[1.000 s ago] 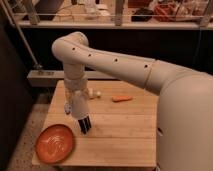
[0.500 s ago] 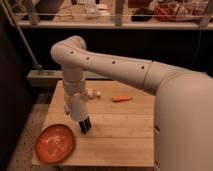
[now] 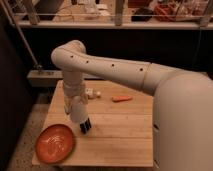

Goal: Place the ceramic cup over the eraser

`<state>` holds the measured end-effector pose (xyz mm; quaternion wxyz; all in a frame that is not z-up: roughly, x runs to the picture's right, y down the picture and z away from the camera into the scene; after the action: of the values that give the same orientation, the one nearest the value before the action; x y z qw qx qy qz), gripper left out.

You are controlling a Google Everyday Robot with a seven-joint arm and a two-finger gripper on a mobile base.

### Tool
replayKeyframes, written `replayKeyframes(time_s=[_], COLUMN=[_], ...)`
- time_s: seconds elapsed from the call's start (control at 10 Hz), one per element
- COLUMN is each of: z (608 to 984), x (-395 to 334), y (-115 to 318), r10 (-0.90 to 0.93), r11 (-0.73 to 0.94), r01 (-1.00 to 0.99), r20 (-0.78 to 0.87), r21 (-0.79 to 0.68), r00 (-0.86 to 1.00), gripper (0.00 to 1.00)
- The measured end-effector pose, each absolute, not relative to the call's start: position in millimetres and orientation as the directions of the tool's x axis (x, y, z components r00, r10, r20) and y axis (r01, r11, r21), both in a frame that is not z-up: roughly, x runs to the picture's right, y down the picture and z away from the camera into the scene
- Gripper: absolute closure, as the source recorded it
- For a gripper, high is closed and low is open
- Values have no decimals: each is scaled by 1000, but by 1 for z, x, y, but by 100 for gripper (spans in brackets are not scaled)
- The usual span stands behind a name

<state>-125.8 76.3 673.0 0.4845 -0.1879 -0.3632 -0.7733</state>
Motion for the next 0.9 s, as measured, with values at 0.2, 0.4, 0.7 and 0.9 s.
replayKeyframes(time_s=[0.2,0.4,0.7,0.9], z=[676,679,685,687], x=[-124,-124,-123,-121], y=[83,87,96,99], r10=[-610,-608,-607,-608], r11=[-266,-264,-258,-254], r01=[885,883,884,885], r20=[644,644,646,648], r21=[383,387,390,389], r00=[-462,-464,-462,-459], gripper=[93,93,93,93])
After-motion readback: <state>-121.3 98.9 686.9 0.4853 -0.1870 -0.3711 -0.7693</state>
